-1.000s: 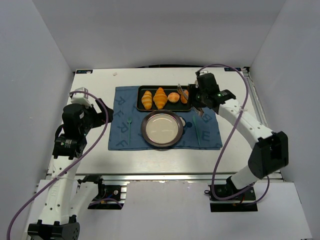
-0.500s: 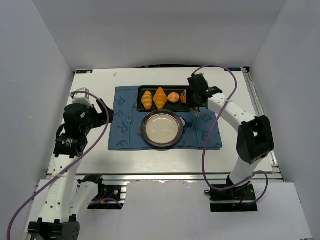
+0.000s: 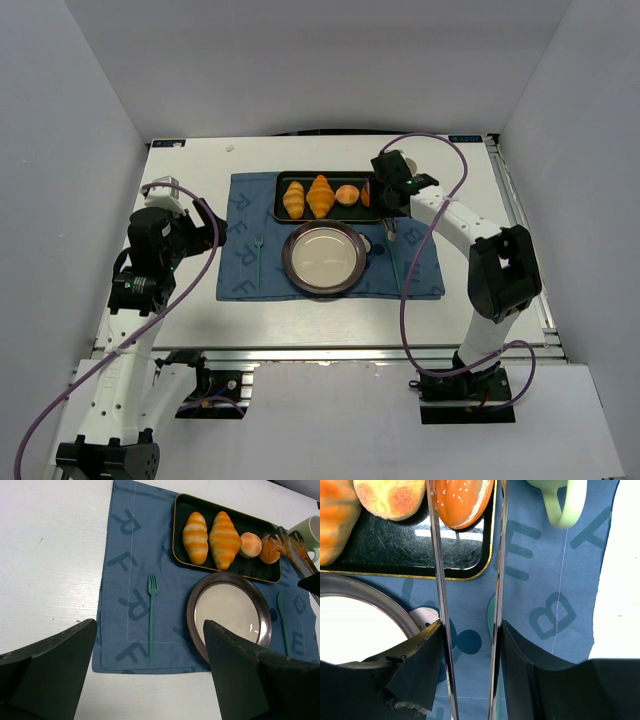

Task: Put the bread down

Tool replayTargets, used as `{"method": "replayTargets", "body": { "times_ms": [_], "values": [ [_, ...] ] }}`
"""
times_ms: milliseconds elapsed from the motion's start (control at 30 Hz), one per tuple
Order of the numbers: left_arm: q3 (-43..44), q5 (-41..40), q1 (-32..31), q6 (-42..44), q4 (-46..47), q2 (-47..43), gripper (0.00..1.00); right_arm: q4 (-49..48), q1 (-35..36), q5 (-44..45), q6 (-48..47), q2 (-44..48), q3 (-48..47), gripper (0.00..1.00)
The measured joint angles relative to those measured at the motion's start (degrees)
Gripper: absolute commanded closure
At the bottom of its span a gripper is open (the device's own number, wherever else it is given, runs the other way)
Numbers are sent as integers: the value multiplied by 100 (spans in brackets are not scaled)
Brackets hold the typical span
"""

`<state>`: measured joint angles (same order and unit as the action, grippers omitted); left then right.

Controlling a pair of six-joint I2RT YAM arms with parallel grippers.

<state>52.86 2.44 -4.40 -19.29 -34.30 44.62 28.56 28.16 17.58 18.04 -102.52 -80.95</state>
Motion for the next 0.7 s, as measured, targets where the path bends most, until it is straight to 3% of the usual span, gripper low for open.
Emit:
{"method": "replayTargets", "body": {
  "times_ms": [700],
  "values": [
    [0, -7, 0, 57, -33, 0, 2, 7, 39, -168, 44, 0, 22, 47]
  ]
}}
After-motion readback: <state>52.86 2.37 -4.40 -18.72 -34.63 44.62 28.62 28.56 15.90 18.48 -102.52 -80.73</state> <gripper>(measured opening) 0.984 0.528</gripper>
